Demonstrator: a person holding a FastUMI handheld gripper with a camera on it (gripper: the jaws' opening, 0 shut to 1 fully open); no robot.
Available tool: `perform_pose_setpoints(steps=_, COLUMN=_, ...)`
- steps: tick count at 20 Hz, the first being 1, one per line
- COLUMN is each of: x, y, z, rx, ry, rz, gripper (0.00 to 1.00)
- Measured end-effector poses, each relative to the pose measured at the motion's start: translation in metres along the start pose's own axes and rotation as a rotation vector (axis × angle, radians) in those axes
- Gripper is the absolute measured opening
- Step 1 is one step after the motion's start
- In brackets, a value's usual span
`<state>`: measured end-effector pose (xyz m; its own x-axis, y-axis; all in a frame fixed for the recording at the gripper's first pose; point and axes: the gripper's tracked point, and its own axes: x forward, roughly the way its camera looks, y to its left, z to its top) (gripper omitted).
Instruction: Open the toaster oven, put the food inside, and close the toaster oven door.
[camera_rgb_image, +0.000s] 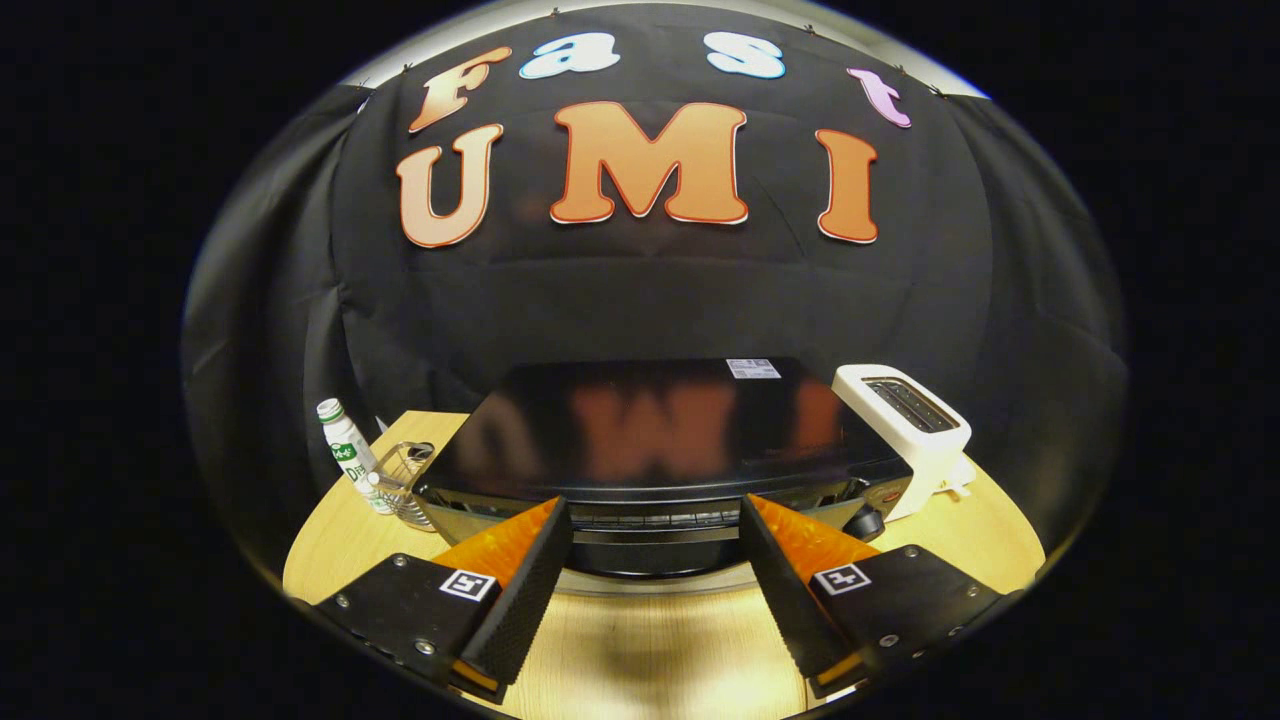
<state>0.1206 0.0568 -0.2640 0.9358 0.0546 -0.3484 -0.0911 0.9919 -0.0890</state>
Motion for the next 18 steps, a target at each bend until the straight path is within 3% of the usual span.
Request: perform_pose_setpoints(steps=18, x=-0.065, y=-0.007, z=-0.077, rx=-0.007, ry=0.087, rz=0.02, gripper=1.0)
